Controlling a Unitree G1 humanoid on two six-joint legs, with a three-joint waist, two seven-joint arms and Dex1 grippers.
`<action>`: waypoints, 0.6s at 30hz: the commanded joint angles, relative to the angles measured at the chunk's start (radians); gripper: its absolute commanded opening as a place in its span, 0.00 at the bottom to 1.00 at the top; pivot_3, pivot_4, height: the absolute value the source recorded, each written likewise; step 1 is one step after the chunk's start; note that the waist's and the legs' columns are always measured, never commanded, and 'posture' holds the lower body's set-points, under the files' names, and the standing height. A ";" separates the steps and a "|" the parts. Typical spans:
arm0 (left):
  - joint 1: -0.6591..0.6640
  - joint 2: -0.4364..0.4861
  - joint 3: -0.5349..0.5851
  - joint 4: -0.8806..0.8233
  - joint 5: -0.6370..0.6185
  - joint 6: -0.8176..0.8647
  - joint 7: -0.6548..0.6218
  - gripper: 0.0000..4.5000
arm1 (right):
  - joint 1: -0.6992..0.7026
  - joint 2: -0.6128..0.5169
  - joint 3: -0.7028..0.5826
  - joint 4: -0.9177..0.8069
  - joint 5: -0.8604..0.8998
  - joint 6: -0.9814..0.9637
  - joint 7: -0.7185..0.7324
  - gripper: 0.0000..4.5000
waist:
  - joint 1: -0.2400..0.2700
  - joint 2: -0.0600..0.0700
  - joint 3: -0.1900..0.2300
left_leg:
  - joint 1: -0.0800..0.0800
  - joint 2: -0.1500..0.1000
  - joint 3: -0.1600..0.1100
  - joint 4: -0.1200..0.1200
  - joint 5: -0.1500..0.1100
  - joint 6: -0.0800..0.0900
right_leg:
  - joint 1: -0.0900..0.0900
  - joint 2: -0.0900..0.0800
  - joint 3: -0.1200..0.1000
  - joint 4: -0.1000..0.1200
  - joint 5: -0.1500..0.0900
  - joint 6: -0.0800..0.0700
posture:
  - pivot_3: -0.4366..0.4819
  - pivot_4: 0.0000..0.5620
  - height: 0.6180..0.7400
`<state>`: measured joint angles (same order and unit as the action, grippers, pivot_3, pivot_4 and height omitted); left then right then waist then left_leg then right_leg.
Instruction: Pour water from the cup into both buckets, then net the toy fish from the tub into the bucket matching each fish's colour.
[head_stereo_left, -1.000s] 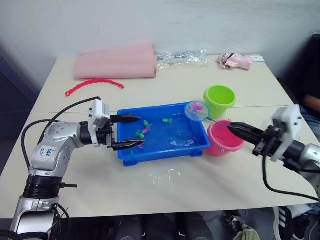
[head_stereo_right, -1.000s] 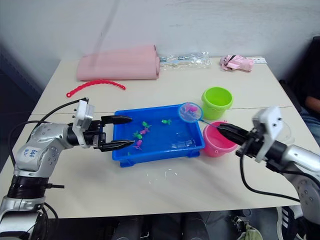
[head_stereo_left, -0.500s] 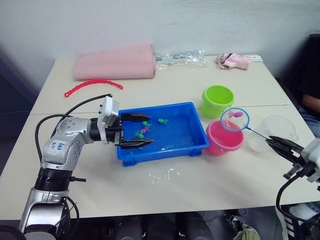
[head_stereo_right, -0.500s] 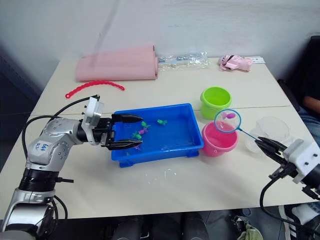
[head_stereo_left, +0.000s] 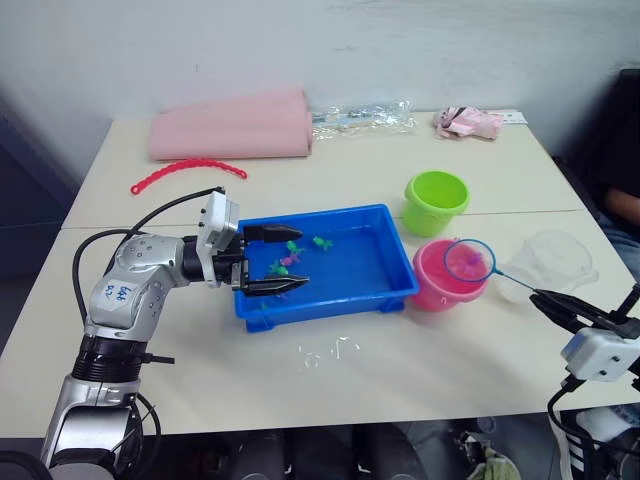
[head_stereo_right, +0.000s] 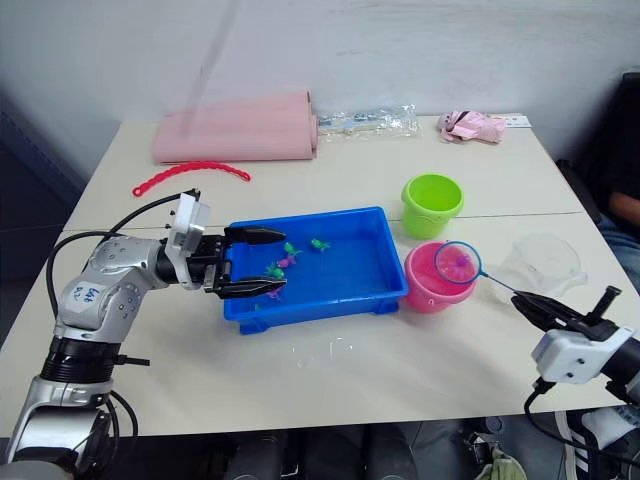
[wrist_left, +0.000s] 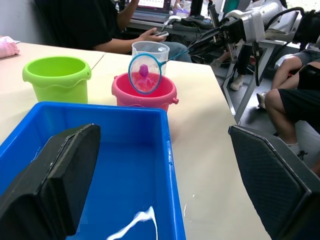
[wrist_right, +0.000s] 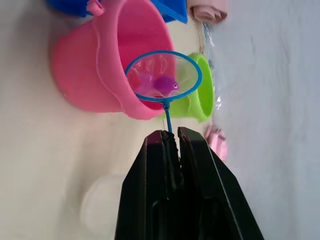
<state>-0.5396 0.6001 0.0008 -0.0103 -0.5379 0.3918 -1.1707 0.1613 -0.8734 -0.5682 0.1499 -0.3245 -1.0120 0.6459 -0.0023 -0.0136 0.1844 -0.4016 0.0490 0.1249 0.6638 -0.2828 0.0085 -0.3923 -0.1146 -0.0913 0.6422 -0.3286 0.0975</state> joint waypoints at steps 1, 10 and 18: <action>-0.016 0.011 0.014 0.002 0.005 -0.015 -0.009 0.99 | -0.041 -0.028 -0.064 -0.024 -0.180 -0.110 -0.149 0.00 | 0.000 0.000 0.000 | 0.000 0.000 0.000 0.000 0.000 0.000 | 0.000 0.000 0.000 0.000 0.000 0.000 | 0.48 0.27 1.00; -0.023 0.003 0.008 0.015 0.008 -0.015 -0.017 0.99 | -0.065 -0.108 -0.064 -0.053 -0.407 -0.131 -0.378 0.00 | -0.001 0.000 0.000 | 0.001 0.000 0.000 0.000 0.001 -0.001 | 0.000 0.000 0.001 0.001 0.000 0.000 | 0.48 0.27 1.00; -0.025 -0.006 0.007 0.023 0.009 -0.020 -0.020 0.99 | -0.017 -0.124 -0.009 -0.076 -0.298 -0.022 -0.420 0.00 | -0.001 0.000 0.000 | 0.001 0.000 0.000 0.000 0.001 -0.001 | 0.000 0.000 0.001 0.001 0.000 0.000 | 0.48 0.27 1.00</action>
<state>-0.5442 0.5965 -0.0006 0.0166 -0.5279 0.3889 -1.1846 0.1266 -0.9859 -0.5853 0.0996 -0.7347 -1.0661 0.2181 -0.0032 -0.0136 0.1844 -0.4010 0.0490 0.1251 0.6637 -0.2818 0.0072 -0.3924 -0.1142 -0.0900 0.6436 -0.3289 0.0971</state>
